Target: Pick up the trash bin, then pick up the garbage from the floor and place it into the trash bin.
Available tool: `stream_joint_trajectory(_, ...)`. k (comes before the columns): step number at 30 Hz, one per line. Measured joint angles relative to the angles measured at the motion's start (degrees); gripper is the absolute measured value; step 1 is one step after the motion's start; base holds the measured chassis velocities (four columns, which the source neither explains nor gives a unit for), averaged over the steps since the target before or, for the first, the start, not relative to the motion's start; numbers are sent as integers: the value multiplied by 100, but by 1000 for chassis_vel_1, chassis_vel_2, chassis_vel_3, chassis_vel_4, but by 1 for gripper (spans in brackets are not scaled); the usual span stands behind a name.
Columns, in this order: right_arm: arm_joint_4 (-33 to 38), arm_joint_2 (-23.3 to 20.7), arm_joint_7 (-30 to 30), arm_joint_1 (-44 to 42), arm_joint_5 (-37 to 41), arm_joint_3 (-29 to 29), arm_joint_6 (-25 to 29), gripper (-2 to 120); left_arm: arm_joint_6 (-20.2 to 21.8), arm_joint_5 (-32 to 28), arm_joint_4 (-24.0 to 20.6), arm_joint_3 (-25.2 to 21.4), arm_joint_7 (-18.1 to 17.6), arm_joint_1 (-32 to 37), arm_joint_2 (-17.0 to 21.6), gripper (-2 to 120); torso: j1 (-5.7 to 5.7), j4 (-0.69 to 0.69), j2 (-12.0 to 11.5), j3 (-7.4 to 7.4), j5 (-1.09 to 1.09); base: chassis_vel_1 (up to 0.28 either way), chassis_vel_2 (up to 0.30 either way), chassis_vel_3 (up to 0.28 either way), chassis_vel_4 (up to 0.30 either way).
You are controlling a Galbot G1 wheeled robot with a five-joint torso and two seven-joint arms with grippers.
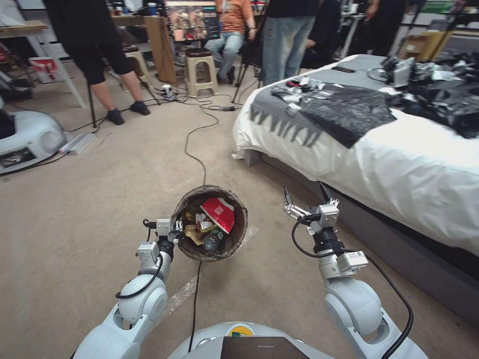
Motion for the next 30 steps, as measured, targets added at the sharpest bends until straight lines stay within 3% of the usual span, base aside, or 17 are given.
stream_joint_trajectory(30, 2, 37, 0, -59, -68, -29, 8, 100, -5, 38, -20, -14, 1, 14, -5, 4, 0, 0, 0, 0, 0, 131, 127, 128, 126)
